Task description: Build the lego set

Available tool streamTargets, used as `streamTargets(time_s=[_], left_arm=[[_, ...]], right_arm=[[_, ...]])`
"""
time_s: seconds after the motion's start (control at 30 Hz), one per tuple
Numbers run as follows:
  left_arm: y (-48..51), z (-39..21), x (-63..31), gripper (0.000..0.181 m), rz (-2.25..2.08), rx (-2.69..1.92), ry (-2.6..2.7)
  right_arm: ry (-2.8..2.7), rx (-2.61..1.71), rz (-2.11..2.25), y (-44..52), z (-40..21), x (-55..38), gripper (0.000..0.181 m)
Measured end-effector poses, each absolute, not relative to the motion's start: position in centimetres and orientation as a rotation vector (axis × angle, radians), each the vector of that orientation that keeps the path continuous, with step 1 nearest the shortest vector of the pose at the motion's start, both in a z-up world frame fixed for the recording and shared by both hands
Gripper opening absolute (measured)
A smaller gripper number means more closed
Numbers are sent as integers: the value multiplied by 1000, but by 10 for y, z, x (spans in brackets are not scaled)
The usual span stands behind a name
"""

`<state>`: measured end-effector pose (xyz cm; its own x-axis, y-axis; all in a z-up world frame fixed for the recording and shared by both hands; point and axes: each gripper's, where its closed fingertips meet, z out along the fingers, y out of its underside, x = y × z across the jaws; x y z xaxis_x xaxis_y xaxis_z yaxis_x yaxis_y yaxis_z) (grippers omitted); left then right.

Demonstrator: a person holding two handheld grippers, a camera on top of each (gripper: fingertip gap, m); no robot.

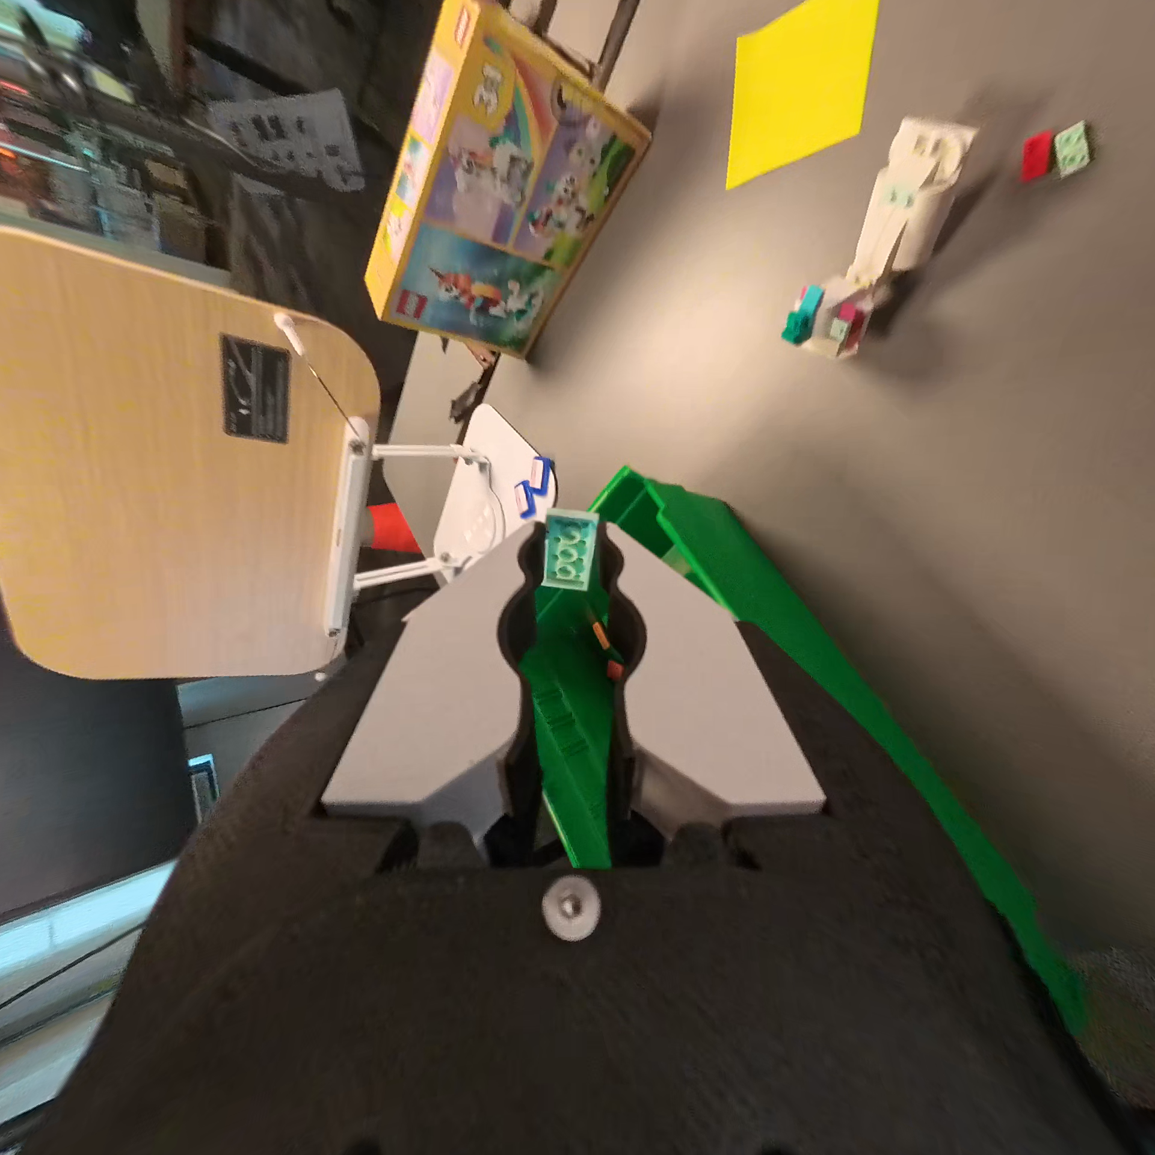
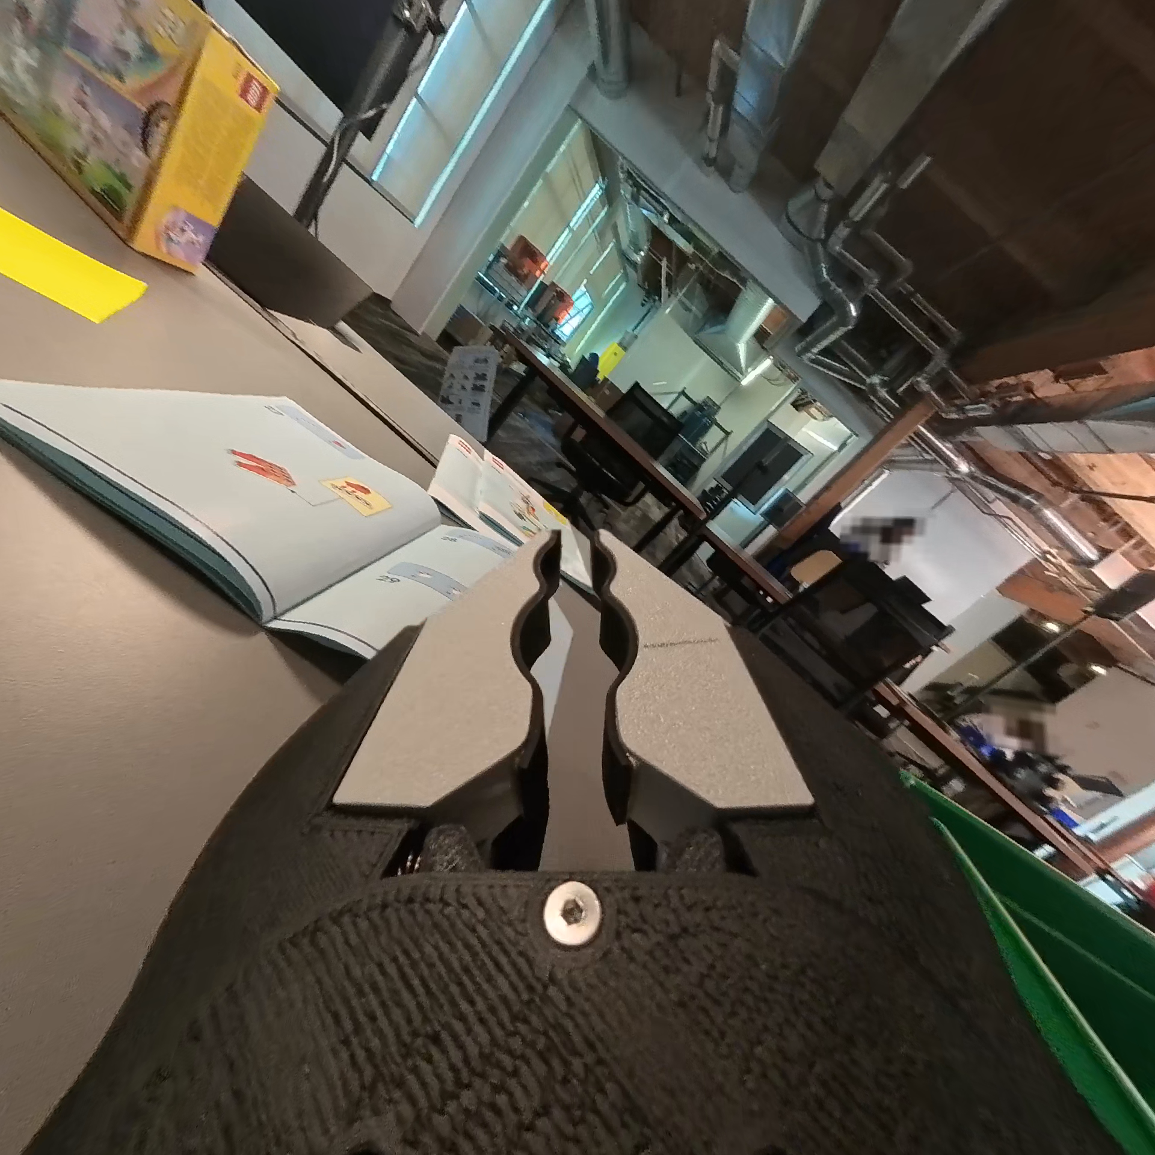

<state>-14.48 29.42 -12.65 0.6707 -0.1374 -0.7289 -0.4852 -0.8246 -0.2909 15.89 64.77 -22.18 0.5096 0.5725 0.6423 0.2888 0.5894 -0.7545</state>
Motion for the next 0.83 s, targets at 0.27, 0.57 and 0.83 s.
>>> streamTargets(time_s=[0.27,0.57,0.83], left_arm=[[337,-131,-95,15,991,-2380,528],[431,-140,-15,15,761,-2035,632],[491,-152,83,15,552,-1313,696]], right_arm=[[-996,-983,382,640,-210,161,6],[-940,-1019,703,615,-186,168,10],[-1166,-922,1231,532,-189,141,22]])
